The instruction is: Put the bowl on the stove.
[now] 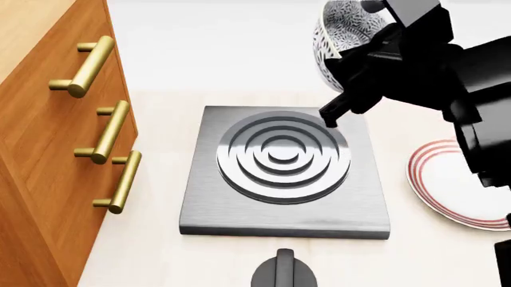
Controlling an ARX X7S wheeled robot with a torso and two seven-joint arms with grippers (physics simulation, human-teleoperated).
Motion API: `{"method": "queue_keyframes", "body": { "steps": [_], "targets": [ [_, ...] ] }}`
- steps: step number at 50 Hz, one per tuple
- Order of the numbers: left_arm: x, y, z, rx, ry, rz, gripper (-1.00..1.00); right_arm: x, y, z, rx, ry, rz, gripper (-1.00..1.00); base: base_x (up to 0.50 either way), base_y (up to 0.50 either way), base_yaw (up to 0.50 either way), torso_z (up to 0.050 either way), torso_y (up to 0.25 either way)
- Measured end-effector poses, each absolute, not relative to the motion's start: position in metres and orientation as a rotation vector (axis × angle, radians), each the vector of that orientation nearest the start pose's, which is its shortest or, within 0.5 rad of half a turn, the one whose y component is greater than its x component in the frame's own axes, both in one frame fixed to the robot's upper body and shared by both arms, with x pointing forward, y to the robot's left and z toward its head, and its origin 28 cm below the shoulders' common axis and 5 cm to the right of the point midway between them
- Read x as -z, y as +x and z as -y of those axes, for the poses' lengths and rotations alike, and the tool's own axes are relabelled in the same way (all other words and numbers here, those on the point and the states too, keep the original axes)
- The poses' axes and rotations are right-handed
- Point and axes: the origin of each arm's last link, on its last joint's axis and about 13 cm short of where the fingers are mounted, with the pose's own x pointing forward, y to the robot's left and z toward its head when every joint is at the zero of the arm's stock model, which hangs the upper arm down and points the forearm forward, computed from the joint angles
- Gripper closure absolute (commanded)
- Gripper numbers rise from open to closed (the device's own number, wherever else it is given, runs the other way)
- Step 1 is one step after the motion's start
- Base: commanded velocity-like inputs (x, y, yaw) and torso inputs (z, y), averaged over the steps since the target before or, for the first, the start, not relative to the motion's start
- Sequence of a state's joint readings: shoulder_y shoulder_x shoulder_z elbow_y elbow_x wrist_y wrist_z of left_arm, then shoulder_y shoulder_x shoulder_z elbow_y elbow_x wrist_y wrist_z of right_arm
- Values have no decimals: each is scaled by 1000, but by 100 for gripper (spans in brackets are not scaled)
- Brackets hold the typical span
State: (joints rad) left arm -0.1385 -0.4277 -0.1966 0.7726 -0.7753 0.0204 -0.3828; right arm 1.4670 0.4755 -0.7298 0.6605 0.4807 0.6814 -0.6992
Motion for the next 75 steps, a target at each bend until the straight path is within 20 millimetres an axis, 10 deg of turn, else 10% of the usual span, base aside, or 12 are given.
{"method": "queue_keyframes", "body": {
  "steps": [18, 75],
  "targets": [
    [-218, 182, -267, -57, -406, 836, -100, -286, 427, 180, -670, -374, -311, 100, 0, 0, 0, 0, 1],
    [-217, 184, -266, -111, -348, 841, -100, -255, 432, 141, -712, -288, -366, 100, 0, 0, 0, 0, -27]
  ]
}}
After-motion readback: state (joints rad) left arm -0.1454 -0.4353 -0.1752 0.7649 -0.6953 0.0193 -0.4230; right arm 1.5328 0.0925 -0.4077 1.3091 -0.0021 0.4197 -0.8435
